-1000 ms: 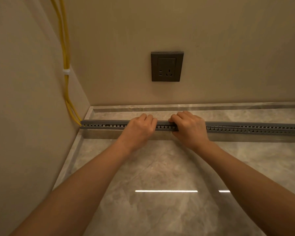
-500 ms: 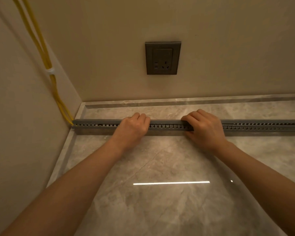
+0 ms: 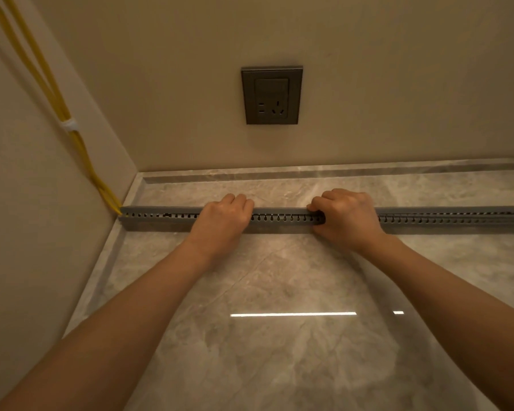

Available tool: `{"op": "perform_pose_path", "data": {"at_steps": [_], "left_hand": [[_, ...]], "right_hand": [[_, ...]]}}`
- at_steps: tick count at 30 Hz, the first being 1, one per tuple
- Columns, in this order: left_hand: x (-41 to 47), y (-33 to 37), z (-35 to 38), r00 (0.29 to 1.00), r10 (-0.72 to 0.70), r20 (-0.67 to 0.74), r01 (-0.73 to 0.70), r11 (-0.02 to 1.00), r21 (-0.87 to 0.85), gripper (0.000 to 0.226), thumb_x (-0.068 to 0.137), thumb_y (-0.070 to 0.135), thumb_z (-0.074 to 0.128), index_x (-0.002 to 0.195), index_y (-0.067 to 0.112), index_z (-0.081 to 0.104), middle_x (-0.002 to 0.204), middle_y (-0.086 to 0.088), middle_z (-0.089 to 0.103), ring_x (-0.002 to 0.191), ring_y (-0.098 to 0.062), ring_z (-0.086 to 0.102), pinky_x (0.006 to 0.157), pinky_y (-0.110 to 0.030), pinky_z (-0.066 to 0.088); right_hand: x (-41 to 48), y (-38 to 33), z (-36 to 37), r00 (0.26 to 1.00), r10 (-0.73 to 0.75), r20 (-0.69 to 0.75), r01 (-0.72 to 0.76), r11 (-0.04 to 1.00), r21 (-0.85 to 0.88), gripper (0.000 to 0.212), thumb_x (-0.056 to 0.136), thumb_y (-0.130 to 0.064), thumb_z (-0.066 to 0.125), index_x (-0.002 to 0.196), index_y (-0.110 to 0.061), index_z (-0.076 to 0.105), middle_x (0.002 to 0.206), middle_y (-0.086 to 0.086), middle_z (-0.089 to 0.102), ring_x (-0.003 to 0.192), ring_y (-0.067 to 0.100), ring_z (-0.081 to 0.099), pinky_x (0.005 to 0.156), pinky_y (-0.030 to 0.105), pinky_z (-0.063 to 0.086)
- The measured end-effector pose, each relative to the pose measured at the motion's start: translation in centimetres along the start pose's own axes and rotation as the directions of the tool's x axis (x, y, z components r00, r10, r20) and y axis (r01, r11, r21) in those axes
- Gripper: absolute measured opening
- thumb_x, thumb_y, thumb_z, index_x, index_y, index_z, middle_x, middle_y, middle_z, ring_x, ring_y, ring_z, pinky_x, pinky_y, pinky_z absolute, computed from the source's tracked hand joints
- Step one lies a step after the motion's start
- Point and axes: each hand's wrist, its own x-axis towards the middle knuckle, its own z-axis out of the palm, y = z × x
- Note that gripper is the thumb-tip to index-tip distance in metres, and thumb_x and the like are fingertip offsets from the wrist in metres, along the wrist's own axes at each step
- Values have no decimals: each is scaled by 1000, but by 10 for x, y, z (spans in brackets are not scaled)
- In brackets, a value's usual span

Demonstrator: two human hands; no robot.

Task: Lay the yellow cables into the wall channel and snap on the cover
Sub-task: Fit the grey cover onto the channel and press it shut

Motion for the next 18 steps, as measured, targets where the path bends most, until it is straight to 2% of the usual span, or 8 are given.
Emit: {"op": "perform_pose_path", "data": {"at_steps": [2,4,7,13,16,18], "left_hand": [[4,5,-5,998,-38,59,35,999,39,29,55,2,74,79,10,60,71,-4,61,59,-19,58,41,-25,40],[12,15,-5,988,-97,123,90,994,56,27,71,10,64,97,12,55,91,-4,60,78,-21,58,54,-28,38],[25,36,-6,976,-148,158,156,987,-44,27,82,13,53,108,13,49,106,-4,56,94,-22,54,66,-31,35],[50,83,-6,973,-205,106,227,936,-270,19,87,11,50,106,13,54,102,-5,62,93,-23,57,79,-30,37],[50,87,0,974,-219,53,225,937,-266,16,89,22,57,99,10,59,93,-6,66,85,-23,61,77,-31,41],[46,84,5,981,-182,-71,163,963,-215,16,80,23,69,90,11,65,78,-3,69,71,-19,65,70,-30,48]], "right_hand": [[-1,2,0,1000,-8,2,8,1000,17,19,54,-5,81,70,-9,71,54,6,62,49,27,57,37,31,46],[-2,4,0,1000,0,-5,1,999,36,20,54,-6,81,72,-9,72,55,6,63,51,26,58,37,32,46],[-3,3,1,999,8,-43,-5,998,64,19,54,-4,80,70,-10,71,55,5,63,51,26,58,38,30,45],[-5,6,1,995,-12,-97,20,996,85,17,57,-10,81,60,-9,64,51,5,58,47,25,54,36,29,41],[-4,6,1,996,2,-94,6,996,84,22,53,-11,84,59,-10,63,50,4,57,46,23,53,35,28,39],[-4,6,1,996,-4,-88,12,996,89,21,55,-14,83,60,-10,63,51,4,58,47,23,53,36,27,39]]}}
